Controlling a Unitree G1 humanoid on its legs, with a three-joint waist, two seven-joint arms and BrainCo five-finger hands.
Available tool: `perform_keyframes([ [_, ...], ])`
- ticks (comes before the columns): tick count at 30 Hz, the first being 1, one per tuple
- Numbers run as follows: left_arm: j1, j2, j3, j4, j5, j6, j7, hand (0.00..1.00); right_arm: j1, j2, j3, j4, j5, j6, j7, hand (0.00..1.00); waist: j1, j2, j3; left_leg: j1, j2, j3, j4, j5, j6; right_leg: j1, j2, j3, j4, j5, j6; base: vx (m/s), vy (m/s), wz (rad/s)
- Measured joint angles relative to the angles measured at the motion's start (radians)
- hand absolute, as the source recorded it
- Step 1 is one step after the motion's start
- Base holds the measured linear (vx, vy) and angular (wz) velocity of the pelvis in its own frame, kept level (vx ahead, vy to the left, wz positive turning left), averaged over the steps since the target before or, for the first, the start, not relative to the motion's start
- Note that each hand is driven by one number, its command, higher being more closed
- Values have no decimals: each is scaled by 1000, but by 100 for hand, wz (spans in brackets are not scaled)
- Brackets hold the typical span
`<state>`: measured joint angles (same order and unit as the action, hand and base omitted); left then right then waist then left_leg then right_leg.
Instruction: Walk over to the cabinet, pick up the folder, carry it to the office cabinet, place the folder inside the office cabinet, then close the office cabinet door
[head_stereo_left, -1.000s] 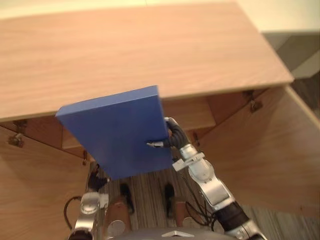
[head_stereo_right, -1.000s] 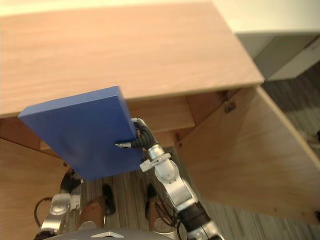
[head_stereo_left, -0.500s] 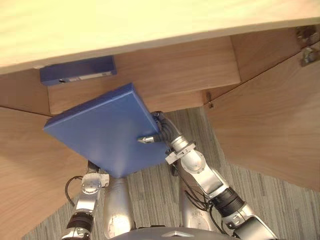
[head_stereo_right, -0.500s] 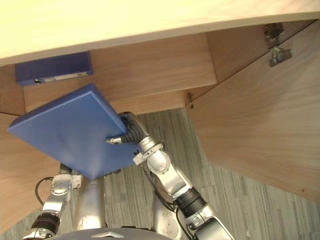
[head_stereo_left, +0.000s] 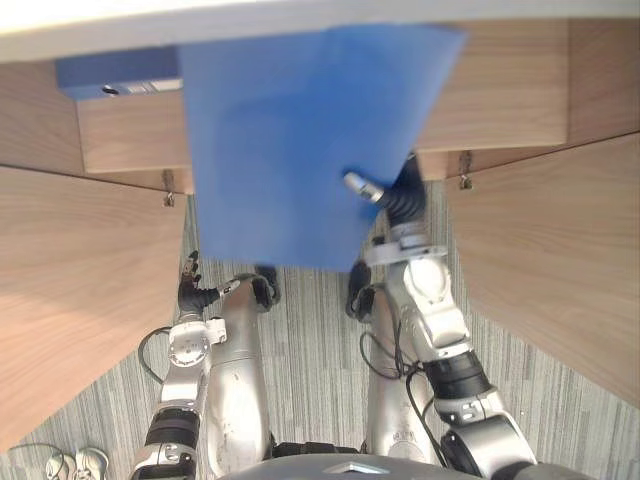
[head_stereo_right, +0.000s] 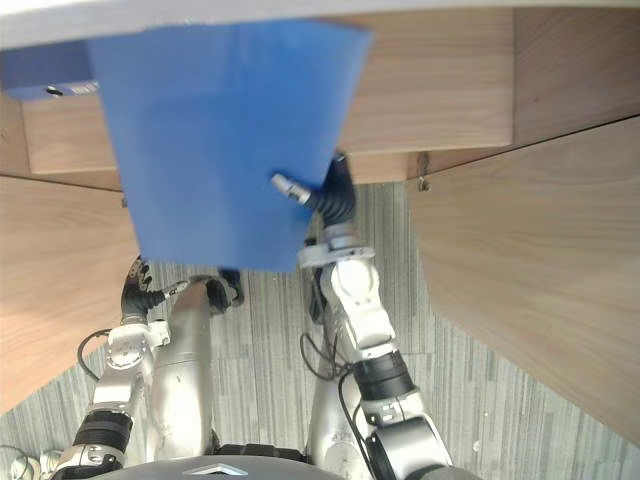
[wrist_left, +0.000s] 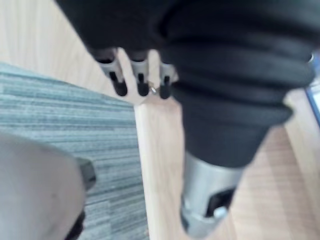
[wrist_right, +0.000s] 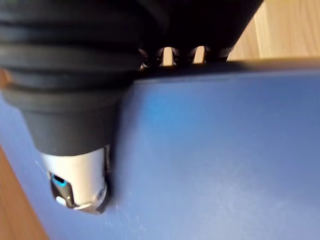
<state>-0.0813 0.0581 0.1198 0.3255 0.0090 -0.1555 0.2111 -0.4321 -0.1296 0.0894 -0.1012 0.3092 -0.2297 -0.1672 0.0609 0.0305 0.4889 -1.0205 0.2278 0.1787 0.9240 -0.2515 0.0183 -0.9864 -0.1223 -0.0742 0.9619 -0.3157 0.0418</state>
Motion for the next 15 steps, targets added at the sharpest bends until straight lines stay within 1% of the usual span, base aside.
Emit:
perform_keyframes([
  [1,21,-3,-7,-101,-8,3,-1,0,-22,4,-39,0,31,-13,-23,100,0,0,8,-28,0,-11,22,-5,-4,-24,-3,-6,26,-10,-3,-14,-85,16],
  [2,43,-3,-9,-203,-8,2,-3,0,-39,4,-85,-1,51,-15,-48,100,1,2,12,-57,-1,-25,45,-9,-5,-45,-8,-16,53,-22,-7,-23,-109,15],
  [3,46,-2,-8,-219,-8,1,-3,0,-42,4,-93,-1,53,-16,-53,100,2,3,13,-62,-1,-27,49,-9,-6,-48,-9,-18,57,-24,-8,-26,-101,19],
  [4,78,-1,-3,-332,-8,-11,-9,0,-54,3,-151,-1,72,-16,-85,100,7,4,22,-89,-2,-44,81,-19,-9,-69,-13,-24,96,-44,-11,-29,-105,14],
  [6,107,-1,0,-403,-8,-22,-12,0,-57,-6,-197,-1,84,-17,-107,100,20,4,22,-117,-2,-52,115,-29,-13,-97,-17,-24,139,-63,-14,-39,-106,13],
  [11,132,-2,3,-479,-28,-27,-21,0,-117,-11,-243,1,140,-15,-139,100,23,5,23,-204,-1,-92,187,-37,-19,-167,-21,-42,220,-92,-24,-62,-94,9],
  [15,131,-1,2,-528,-46,-27,-17,0,-202,-32,-280,27,238,-13,-148,100,28,5,23,-253,-1,-109,233,-39,-21,-210,-28,-47,274,-105,-31,-77,-67,6],
])
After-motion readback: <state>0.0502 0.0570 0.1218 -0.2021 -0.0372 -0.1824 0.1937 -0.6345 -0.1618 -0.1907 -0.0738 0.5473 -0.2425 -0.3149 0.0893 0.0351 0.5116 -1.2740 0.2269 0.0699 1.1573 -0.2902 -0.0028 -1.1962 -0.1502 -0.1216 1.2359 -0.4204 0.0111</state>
